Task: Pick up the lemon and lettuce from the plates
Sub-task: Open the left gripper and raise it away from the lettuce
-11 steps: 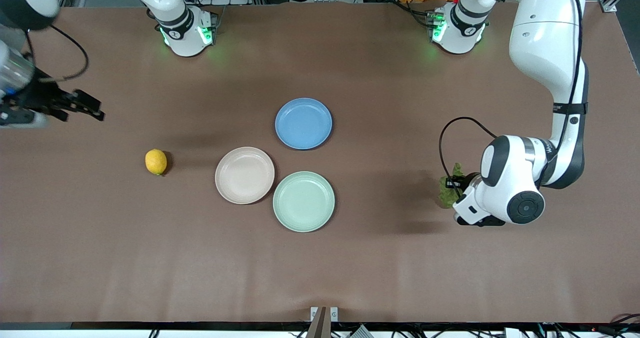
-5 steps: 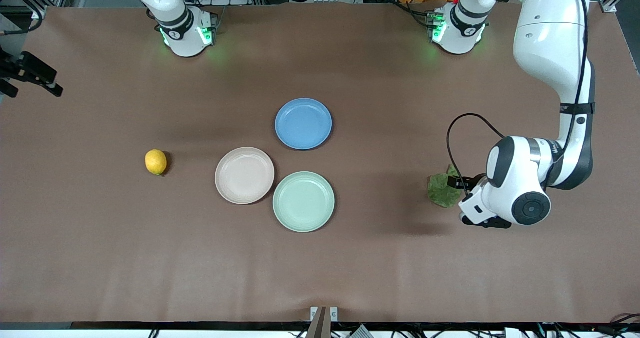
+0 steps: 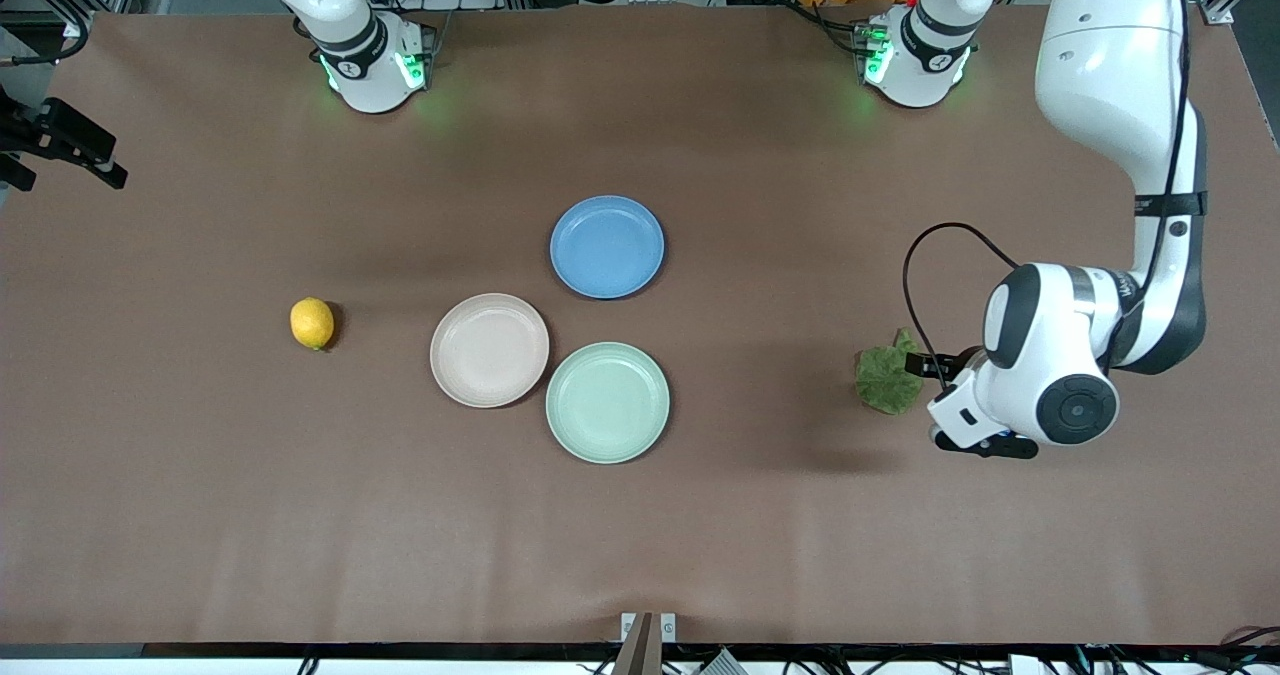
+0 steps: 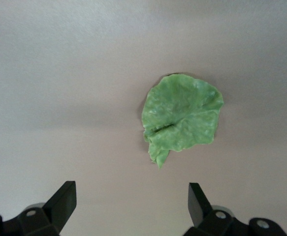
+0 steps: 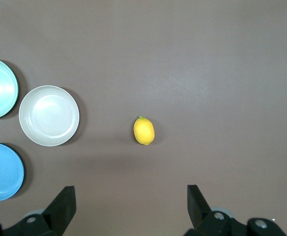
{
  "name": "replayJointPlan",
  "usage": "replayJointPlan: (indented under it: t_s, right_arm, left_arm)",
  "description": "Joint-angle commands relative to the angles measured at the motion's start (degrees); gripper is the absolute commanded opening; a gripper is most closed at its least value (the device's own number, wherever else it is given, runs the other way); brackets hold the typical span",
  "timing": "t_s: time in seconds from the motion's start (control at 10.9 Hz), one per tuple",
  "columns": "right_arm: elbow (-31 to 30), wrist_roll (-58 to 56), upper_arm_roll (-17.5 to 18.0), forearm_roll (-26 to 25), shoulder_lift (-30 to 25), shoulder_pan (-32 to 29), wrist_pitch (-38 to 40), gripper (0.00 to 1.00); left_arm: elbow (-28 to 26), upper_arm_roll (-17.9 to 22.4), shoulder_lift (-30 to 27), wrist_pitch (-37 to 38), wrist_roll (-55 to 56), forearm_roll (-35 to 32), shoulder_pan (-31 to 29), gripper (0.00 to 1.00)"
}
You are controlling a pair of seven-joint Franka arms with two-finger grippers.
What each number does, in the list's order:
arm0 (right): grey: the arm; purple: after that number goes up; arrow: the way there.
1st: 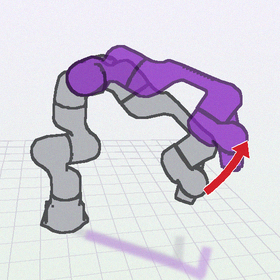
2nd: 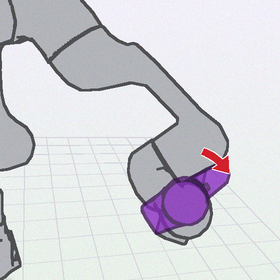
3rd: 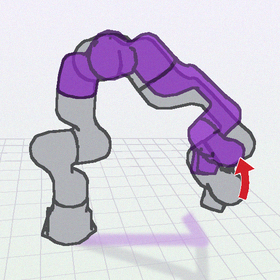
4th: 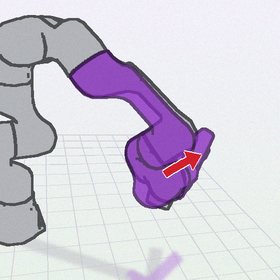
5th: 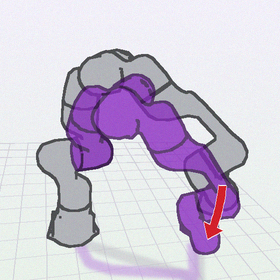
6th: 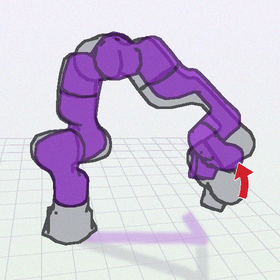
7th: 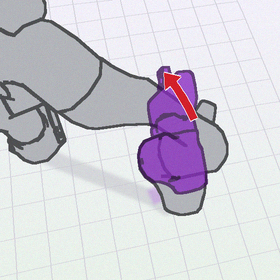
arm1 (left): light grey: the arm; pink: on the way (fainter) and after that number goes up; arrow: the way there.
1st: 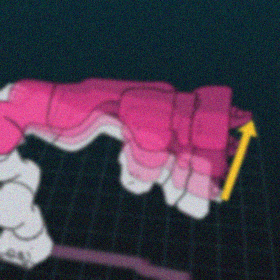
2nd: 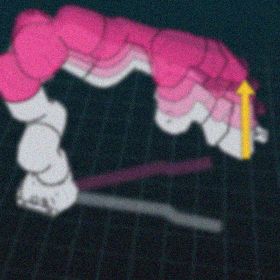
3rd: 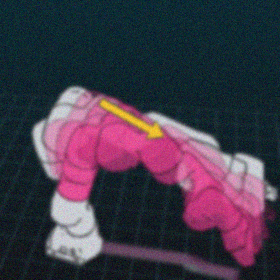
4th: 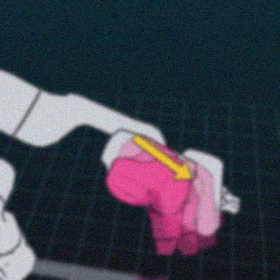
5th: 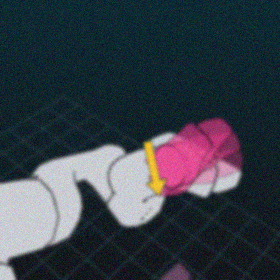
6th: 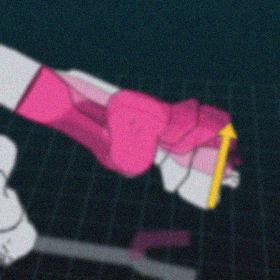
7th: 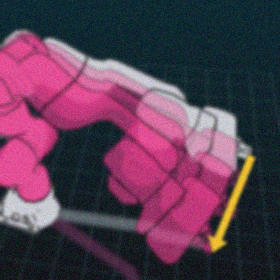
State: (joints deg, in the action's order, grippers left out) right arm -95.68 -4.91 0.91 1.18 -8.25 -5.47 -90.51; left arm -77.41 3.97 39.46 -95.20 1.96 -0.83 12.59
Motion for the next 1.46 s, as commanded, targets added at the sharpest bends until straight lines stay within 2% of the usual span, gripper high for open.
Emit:
replayJointPlan:
  t_s: [0.0, 0.18, 0.46, 1.37]
  right_arm:
    - [4.52, 0.25, 0.15, -0.92, 2.52, -0.16, 1.39, 1.0]
    - [8.73, 0.25, 0.15, -1.18, 5.16, -0.24, 5.24, 1.0]
    - [11.03, 0.08, 0.06, -1.18, 6.84, -0.6, 6.84, 1.0]
    - [10.69, 0.08, -0.12, -1.09, 7.02, -0.24, 6.93, 1.0]
  left_arm:
    - [-0.03, -0.8, -3.59, 1.25, -5.11, 0.82, -3.26, 1.0]
    - [-0.02, -0.54, -6.31, 1.25, -7.22, 1.53, -4.15, 1.0]
    - [-0.11, -0.37, -11.05, 1.25, -7.76, 1.97, -4.24, 1.0]
    - [-0.46, -0.36, -25.56, 4.06, -6.88, 1.62, -6.88, 1.0]
